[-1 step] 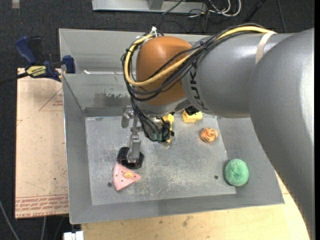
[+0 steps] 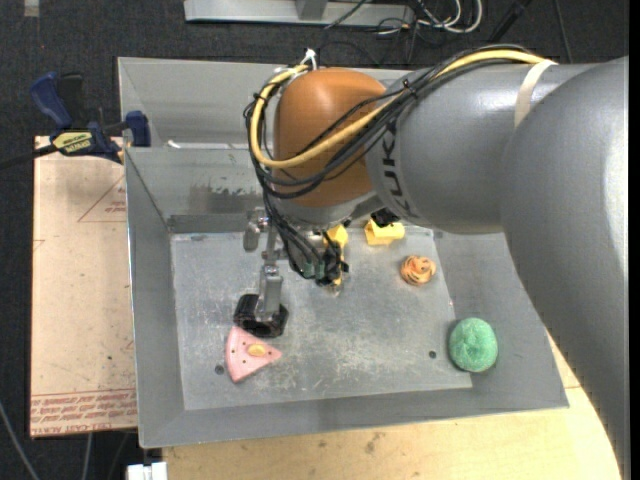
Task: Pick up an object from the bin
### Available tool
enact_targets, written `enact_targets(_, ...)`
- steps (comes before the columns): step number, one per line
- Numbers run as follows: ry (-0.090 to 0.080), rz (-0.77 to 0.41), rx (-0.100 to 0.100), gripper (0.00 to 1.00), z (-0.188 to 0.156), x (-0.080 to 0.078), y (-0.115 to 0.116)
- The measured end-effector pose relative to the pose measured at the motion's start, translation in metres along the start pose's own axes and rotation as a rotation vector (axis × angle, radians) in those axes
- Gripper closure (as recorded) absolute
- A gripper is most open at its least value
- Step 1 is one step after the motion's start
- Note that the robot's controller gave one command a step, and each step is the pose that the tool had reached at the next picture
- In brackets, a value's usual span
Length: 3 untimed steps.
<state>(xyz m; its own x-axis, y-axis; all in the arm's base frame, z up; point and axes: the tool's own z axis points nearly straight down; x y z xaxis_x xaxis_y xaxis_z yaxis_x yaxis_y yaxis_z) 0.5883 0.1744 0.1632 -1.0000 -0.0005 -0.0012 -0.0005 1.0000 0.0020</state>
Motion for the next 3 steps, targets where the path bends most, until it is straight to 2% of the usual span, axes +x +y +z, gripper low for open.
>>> enact_targets(1,-0.008,-0.181,0.000,0.00,0.027,0.017,-0.003)
enact_targets(2,0.000,-0.438,0.000,0.00,0.068,0.013,-0.022)
enact_targets(3,0.003,-0.469,0.001,0.00,0.081,0.030,-0.030)
